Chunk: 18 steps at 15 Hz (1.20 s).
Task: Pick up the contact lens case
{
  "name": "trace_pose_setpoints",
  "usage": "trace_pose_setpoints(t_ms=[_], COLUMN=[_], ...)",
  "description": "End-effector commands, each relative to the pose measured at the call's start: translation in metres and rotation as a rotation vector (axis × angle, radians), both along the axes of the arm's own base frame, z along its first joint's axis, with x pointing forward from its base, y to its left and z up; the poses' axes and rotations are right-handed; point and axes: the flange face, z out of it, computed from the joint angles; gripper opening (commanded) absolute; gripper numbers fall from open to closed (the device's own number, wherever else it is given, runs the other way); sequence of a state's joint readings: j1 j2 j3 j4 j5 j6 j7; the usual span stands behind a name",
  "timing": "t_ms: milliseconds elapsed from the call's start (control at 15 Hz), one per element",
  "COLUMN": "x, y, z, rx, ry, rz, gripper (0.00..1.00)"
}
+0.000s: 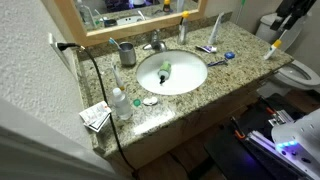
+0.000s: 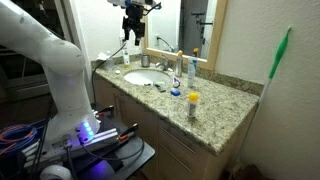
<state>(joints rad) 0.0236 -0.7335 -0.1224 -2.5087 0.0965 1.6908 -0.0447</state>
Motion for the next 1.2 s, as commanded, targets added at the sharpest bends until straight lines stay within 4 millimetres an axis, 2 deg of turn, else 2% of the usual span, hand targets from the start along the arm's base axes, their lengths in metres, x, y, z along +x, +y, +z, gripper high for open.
trace_pose_setpoints(t_ms=[0, 333, 400, 467, 800, 867, 933, 1000, 1133], x=[0.000, 0.000, 0.007, 0.009, -0.008, -0.009, -0.011, -0.017, -0.020], y=[0.000, 0.000, 0.011, 0.026, 0.170, 0.188, 0.163, 0.182, 0.193], z=[0.000, 0.001, -0.007, -0.011, -0.008, -0.005, -0.005, -0.004, -0.004], rx=[0.000, 0.000, 0.019, 0.029, 0.062, 0.079, 0.053, 0.052, 0.049], ry=[0.001, 0.001, 0.014, 0.011, -0.033, -0.041, -0.030, -0.038, -0.042], rz=[0.000, 0.000, 0.047, 0.122, 0.411, 0.473, 0.387, 0.431, 0.458], gripper=[1.00, 1.00, 1.00, 1.00, 1.00, 1.00, 1.00, 1.00, 1.00])
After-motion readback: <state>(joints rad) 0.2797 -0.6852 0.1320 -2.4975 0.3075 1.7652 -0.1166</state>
